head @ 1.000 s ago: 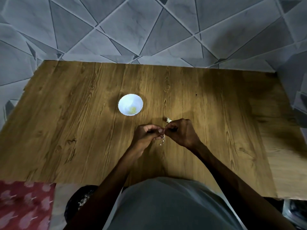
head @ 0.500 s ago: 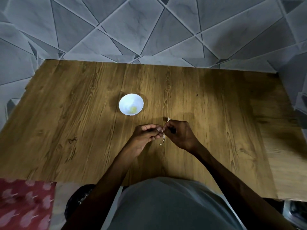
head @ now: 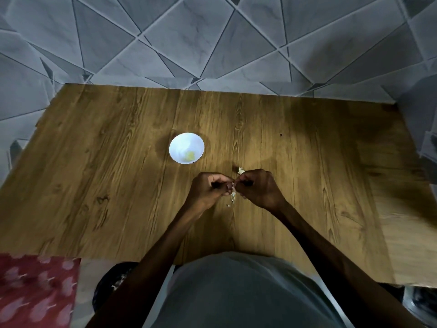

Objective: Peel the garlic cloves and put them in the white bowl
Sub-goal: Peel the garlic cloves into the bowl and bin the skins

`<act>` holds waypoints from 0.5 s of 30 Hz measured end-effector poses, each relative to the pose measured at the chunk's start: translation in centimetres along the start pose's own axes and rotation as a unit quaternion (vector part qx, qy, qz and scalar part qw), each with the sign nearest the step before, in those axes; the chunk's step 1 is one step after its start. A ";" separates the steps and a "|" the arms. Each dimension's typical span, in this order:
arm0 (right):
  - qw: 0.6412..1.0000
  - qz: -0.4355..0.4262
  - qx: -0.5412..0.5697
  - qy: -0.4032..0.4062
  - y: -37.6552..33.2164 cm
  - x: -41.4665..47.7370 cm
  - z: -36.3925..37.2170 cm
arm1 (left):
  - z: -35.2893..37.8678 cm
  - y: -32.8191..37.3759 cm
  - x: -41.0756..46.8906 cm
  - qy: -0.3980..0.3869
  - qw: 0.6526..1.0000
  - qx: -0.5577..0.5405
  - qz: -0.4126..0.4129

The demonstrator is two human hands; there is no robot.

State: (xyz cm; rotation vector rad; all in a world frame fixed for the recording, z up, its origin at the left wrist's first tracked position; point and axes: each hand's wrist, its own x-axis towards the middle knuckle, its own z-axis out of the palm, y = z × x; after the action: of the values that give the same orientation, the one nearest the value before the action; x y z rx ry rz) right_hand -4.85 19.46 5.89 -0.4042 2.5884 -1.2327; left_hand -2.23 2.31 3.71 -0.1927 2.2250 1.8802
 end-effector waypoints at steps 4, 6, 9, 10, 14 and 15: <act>0.998 0.044 0.037 -0.010 0.2 0.1 -0.3 | 0.1 0.3 0.0 0.005 1.000 0.011 0.007; 0.995 0.075 0.064 -0.014 0.4 0.3 -0.4 | 0.2 0.3 0.0 0.004 1.000 0.013 0.006; 0.992 0.094 0.085 -0.020 0.5 0.4 -0.4 | 0.2 0.2 0.1 0.010 1.000 0.020 0.005; 0.990 0.100 0.094 -0.023 0.6 0.4 -0.4 | 0.2 0.2 0.1 0.010 1.000 0.023 0.006; 0.985 0.102 0.137 -0.036 0.7 0.3 -0.4 | 0.0 0.2 0.1 0.013 0.999 0.027 0.016; 0.983 0.104 0.145 -0.039 0.7 0.3 -0.4 | 0.0 0.2 0.1 0.015 0.999 0.029 0.016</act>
State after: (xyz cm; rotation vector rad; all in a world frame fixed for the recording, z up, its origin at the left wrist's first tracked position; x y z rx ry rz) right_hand -5.37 20.06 5.53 -0.1170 2.2713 -1.4540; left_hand -2.40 2.31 3.90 -0.1776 2.3128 1.8365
